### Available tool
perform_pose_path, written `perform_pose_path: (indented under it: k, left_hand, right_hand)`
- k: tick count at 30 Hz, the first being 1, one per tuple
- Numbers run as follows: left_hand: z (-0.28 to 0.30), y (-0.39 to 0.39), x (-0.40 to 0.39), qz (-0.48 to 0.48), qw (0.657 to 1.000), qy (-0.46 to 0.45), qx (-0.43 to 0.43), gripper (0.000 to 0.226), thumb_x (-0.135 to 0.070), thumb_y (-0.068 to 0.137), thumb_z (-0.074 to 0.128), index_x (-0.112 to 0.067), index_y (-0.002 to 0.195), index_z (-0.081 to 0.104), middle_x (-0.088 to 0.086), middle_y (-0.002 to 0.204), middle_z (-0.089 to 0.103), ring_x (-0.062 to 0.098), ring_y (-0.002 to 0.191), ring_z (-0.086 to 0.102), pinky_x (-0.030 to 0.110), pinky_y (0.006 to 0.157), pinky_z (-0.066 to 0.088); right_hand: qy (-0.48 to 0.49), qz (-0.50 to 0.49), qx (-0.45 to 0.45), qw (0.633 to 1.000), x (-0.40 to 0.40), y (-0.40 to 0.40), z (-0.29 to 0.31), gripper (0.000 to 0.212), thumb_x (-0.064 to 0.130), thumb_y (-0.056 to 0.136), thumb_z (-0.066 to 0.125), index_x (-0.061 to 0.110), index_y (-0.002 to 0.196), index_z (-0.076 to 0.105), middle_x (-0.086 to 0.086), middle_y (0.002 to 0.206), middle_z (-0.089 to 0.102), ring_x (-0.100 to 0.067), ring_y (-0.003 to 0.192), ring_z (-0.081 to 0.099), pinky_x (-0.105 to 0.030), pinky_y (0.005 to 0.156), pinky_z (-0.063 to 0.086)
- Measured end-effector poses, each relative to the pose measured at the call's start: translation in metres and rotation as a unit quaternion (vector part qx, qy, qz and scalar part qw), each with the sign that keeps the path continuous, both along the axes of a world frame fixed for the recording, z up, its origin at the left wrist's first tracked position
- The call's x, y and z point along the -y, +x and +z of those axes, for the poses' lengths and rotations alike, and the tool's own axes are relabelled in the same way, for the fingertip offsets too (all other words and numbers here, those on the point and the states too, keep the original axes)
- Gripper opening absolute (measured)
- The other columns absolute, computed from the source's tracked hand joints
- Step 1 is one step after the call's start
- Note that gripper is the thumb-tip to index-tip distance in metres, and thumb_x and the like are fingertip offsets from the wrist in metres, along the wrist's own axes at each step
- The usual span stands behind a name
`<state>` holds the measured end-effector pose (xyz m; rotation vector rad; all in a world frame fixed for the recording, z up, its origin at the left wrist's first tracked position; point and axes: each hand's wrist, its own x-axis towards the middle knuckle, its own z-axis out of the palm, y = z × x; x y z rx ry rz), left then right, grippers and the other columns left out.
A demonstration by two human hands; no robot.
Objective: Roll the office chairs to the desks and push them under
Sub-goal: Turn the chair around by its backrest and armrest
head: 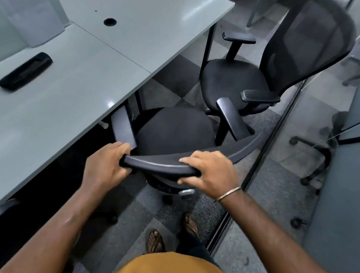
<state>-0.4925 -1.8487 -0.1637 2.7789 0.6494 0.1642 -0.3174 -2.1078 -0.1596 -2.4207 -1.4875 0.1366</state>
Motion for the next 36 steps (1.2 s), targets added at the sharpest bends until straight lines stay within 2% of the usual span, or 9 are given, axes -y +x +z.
perform_pose_path:
  k: [5,11,16,21,23,27,29,33,36]
  left_hand:
    - [0.001,-0.039,0.010,0.002,1.000,0.014,-0.002,0.040,-0.021,0.065,0.079,-0.025,0.079,0.041,-0.009,0.079,0.049,0.016,0.079,0.057,0.035,0.053,0.043]
    - [0.004,-0.086,0.035,0.018,1.000,0.008,-0.016,0.024,-0.032,0.066,0.064,-0.024,0.078,0.045,-0.007,0.079,0.050,0.018,0.079,0.059,0.036,0.053,0.040]
    - [0.010,-0.121,0.045,0.045,0.999,-0.010,-0.001,0.019,-0.037,0.063,0.042,-0.026,0.076,0.050,-0.009,0.075,0.050,0.018,0.073,0.059,0.032,0.052,0.043]
    - [0.016,-0.153,0.033,0.021,0.996,-0.023,-0.082,0.020,-0.030,0.061,0.049,-0.033,0.079,0.043,-0.014,0.079,0.046,0.009,0.073,0.055,0.028,0.047,0.035]
    - [0.022,-0.159,0.016,-0.015,0.990,-0.065,-0.120,0.023,-0.037,0.064,0.057,-0.039,0.085,0.048,-0.019,0.088,0.052,0.001,0.081,0.056,0.029,0.054,0.045]
    - [0.035,-0.163,-0.040,-0.067,0.905,-0.361,-0.214,0.060,-0.039,0.065,0.089,-0.038,0.121,0.066,-0.019,0.121,0.069,0.002,0.115,0.065,0.028,0.099,0.050]
    - [0.036,-0.158,-0.064,-0.033,0.844,-0.479,-0.240,0.086,-0.037,0.066,0.095,-0.028,0.142,0.055,-0.012,0.134,0.069,0.006,0.131,0.060,0.034,0.115,0.042]
    - [0.024,-0.137,-0.090,-0.010,0.808,-0.511,-0.293,0.112,-0.016,0.060,0.093,-0.033,0.155,0.035,-0.014,0.148,0.059,0.001,0.144,0.045,0.033,0.118,0.036]
    - [0.019,-0.114,-0.087,-0.007,0.797,-0.524,-0.301,0.096,-0.013,0.075,0.083,-0.028,0.156,0.034,-0.014,0.150,0.057,0.004,0.146,0.044,0.021,0.114,0.039]
  right_hand:
    - [-0.046,0.045,-0.014,0.998,0.003,-0.018,0.012,0.078,0.096,0.076,0.042,0.043,0.127,0.067,0.021,0.115,0.068,-0.006,0.103,0.067,-0.034,0.072,0.054]
    - [-0.038,0.003,-0.077,0.996,0.022,0.015,0.012,0.064,0.085,0.095,0.025,0.041,0.111,0.069,0.019,0.103,0.070,-0.004,0.099,0.067,-0.039,0.076,0.054]
    - [-0.068,-0.086,-0.089,0.990,0.027,0.063,-0.011,0.042,0.071,0.092,0.049,0.040,0.111,0.071,0.017,0.103,0.069,-0.011,0.102,0.066,-0.040,0.083,0.054]
    - [-0.208,-0.098,-0.129,0.965,0.030,0.103,-0.036,0.033,0.054,0.093,0.064,0.036,0.120,0.071,0.006,0.110,0.064,-0.022,0.113,0.062,-0.043,0.096,0.050]
    - [-0.261,-0.106,-0.141,0.949,0.031,0.112,-0.046,0.038,0.055,0.093,0.065,0.034,0.125,0.069,0.001,0.115,0.064,-0.025,0.118,0.060,-0.043,0.100,0.048]
    - [-0.335,-0.098,-0.166,0.922,0.023,0.128,-0.065,0.052,0.054,0.092,0.067,0.030,0.137,0.062,-0.007,0.132,0.062,-0.029,0.128,0.056,-0.041,0.106,0.044]
    - [-0.337,-0.099,-0.163,0.922,0.017,0.141,-0.074,0.059,0.052,0.093,0.068,0.027,0.145,0.055,-0.010,0.139,0.059,-0.031,0.131,0.054,-0.039,0.108,0.044]
    - [-0.375,-0.119,-0.152,0.907,0.007,0.168,-0.101,0.079,0.056,0.092,0.068,0.027,0.158,0.035,-0.011,0.149,0.048,-0.033,0.136,0.050,-0.041,0.107,0.044]
    - [-0.394,-0.152,-0.179,0.889,0.003,0.188,-0.132,0.103,0.061,0.086,0.072,0.034,0.164,0.011,-0.013,0.159,0.032,-0.038,0.142,0.044,-0.048,0.113,0.042]
